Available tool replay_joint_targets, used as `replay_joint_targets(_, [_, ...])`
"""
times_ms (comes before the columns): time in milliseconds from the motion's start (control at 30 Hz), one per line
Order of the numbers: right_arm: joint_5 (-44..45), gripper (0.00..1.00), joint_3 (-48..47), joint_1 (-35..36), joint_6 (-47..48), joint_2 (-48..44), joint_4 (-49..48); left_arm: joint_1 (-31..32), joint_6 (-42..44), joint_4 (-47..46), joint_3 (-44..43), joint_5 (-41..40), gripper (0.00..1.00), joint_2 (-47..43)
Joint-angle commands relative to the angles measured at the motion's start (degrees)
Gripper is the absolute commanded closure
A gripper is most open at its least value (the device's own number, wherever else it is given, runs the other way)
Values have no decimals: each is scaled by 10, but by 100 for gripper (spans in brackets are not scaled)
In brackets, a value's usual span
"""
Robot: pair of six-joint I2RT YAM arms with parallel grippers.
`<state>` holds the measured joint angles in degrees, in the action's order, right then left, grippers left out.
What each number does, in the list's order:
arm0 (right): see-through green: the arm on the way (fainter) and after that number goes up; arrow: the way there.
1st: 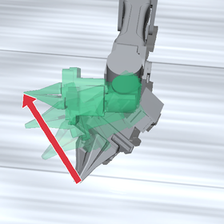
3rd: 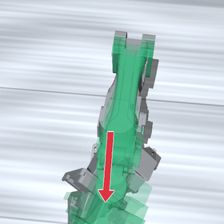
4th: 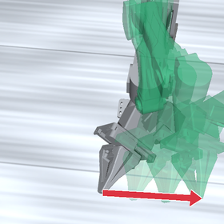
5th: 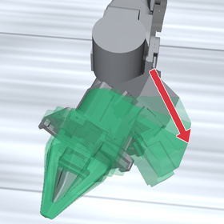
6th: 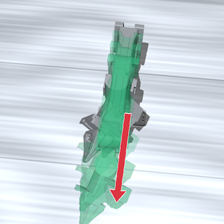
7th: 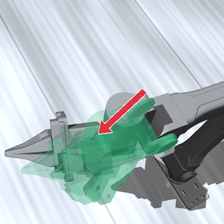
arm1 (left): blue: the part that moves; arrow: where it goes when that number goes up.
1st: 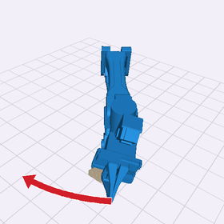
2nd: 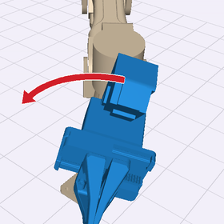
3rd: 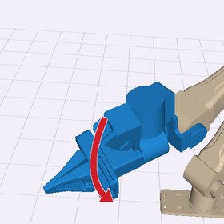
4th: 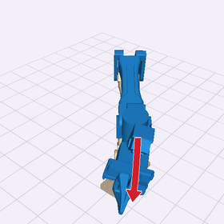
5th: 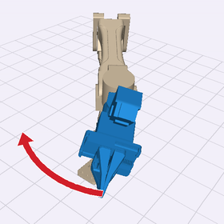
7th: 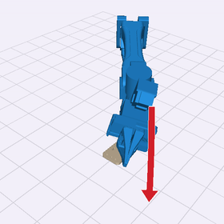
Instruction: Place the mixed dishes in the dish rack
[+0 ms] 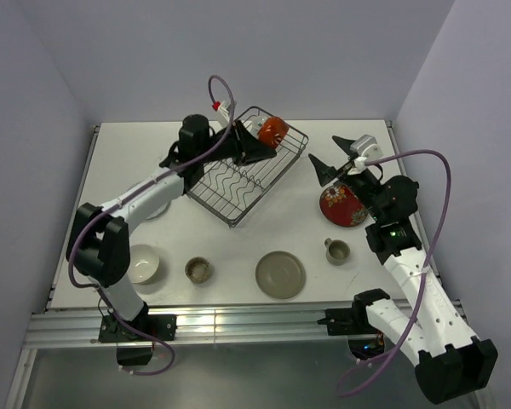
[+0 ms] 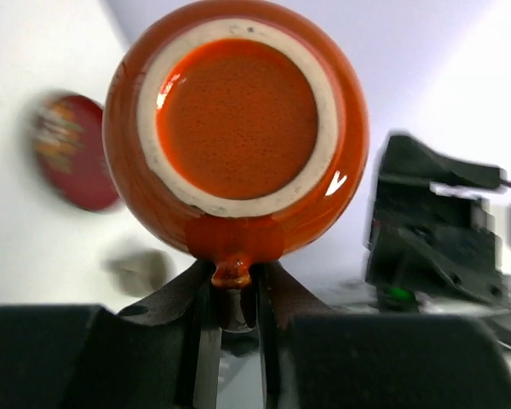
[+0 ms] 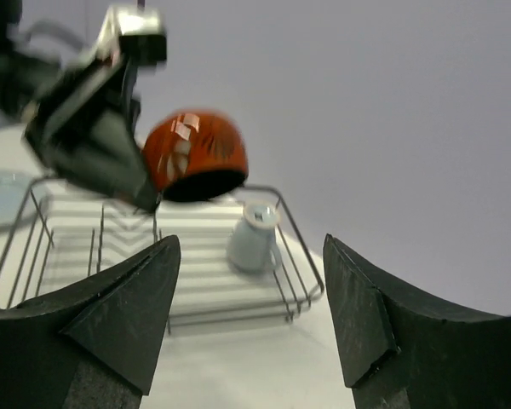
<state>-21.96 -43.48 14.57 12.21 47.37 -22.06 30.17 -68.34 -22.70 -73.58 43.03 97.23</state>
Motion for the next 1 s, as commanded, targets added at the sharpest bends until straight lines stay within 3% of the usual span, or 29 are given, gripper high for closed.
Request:
replay_joint_targets(0, [-115,25,2,-49,0,-20,112,-6,224,267,-128,-67,100,23])
replay_joint_targets(133, [-136,23,8,-86,5,-35,166,-6,353,400,-267,-143,100,101])
replay_joint_targets(333, [-135,22,32,-126,-17,-57,176,-5,448,507,-408,-235,100,208])
replay_joint_targets(633, [-114,22,56,-139,-36,-61,171,5,551,518,-447,-284,100,263])
replay_joint_targets(967, [-101,22,71,-140,-47,-63,162,3,536,525,-492,-358,100,332])
